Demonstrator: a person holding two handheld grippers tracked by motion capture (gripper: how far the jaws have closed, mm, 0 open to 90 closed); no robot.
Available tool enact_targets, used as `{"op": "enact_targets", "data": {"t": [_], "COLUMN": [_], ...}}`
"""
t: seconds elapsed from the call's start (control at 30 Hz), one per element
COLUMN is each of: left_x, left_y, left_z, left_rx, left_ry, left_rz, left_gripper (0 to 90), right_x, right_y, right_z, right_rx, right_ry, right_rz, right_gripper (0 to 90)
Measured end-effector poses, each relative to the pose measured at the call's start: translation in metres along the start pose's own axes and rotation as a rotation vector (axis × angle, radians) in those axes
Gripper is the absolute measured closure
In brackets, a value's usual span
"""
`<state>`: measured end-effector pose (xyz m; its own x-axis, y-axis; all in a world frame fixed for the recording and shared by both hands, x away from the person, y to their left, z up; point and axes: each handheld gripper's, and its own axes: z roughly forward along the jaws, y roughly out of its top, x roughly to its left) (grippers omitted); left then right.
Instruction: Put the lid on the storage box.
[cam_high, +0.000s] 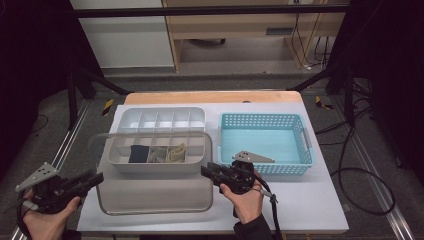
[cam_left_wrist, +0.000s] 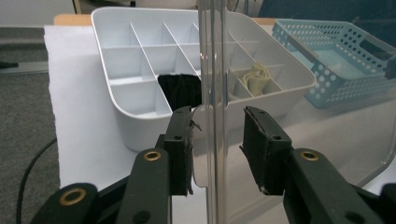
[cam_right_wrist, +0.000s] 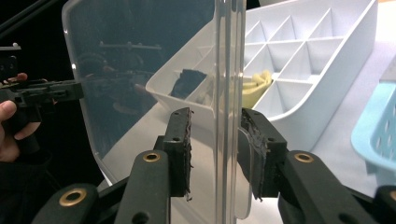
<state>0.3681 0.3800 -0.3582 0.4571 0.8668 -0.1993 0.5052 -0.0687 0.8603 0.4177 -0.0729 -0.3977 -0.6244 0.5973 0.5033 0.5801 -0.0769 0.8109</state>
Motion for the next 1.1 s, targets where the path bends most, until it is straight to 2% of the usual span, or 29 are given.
{"op": "enact_targets", "data": {"t": [0.4,0.7,1.1], "left_x": [0.008,0.019,0.033], "left_y": [0.034,0.055,0.08], "left_z": [0.012,0.028,0.045], "left_rx": [-0.028,-0.03,-0.044], "left_ry": [0.017,0.017,0.017], "left_rz": [0.034,0.034,0.026], "left_gripper": [61.8,61.5,61.1], "right_x": [-0.002,-0.015,-0.023], "right_y": [0.03,0.051,0.079], "right_z": [0.008,0.02,0.036], "right_rx": [-0.038,-0.038,-0.056], "right_ry": [-0.024,-0.031,-0.051], "right_rz": [-0.031,-0.005,-0.012], "right_gripper": [63.8,63.2,62.1]}}
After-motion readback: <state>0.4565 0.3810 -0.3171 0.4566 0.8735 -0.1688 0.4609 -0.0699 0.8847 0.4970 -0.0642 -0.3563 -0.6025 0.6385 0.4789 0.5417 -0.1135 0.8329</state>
